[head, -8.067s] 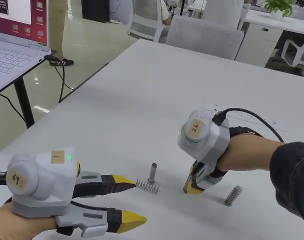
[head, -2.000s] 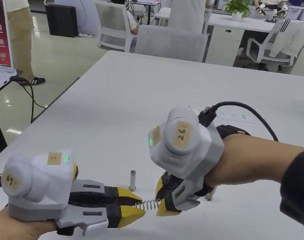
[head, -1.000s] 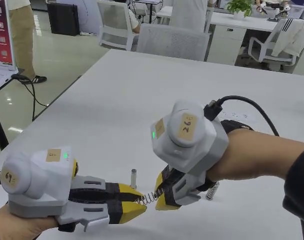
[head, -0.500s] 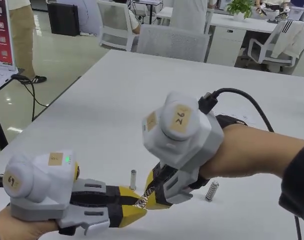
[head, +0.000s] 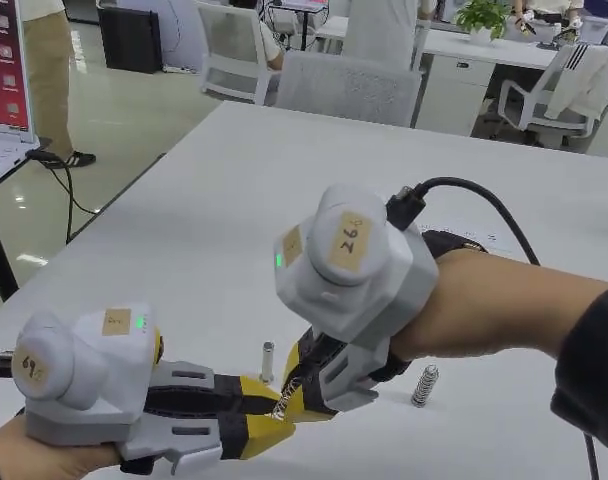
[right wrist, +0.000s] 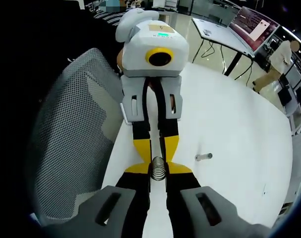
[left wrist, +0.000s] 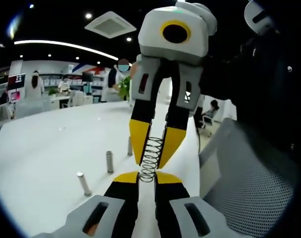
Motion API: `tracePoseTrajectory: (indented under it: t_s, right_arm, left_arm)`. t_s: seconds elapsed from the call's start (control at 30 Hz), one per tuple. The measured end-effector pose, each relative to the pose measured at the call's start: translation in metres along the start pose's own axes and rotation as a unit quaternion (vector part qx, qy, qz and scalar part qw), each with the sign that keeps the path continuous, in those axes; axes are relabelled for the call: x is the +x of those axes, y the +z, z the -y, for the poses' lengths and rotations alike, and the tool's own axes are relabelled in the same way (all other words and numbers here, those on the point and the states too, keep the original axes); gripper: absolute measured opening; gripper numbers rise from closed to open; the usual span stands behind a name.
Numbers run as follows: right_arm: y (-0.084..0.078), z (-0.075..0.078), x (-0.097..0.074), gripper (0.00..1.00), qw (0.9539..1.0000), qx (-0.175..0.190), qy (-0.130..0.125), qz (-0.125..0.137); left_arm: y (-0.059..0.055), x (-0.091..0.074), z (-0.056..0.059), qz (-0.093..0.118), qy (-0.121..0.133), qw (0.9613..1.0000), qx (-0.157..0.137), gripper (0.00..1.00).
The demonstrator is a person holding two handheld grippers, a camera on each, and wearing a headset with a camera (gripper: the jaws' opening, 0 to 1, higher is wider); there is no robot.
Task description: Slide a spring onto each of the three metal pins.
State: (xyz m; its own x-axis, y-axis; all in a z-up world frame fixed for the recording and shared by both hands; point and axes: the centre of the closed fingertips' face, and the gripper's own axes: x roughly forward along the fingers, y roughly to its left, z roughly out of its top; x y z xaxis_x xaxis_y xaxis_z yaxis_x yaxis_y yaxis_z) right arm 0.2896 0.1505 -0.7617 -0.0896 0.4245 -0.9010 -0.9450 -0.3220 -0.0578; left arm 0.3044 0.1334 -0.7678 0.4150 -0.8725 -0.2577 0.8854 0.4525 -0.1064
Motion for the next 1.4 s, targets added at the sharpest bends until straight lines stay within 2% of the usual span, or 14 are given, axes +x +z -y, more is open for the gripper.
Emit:
tracePoseTrajectory:
  t_s: [0.3,0.63,0.9,1.4]
  right_arm:
    - [0.000,0.003,0.001,0.08,1.0000,-0.004,-0.004,-0.005]
    - [-0.005,0.007,0.001,0.08,0.9999,0.000,-0.008,-0.011]
    - [-0.007,0.009,0.001,0.08,0.9998,-0.001,-0.010,-0.015]
    - [-0.011,0.020,-0.005,0.08,0.9996,0.009,-0.020,-0.018]
  left_arm:
    - [-0.001,-0.003,-0.003,0.001,0.009,1.0000,-0.002,0.13]
    - [-0.008,-0.013,-0.014,-0.001,0.042,0.9990,-0.012,0.30]
    - [-0.014,-0.021,-0.022,-0.002,0.071,0.9973,-0.015,0.39]
    - [-0.019,-0.030,-0.030,0.003,0.110,0.9935,-0.030,0.60]
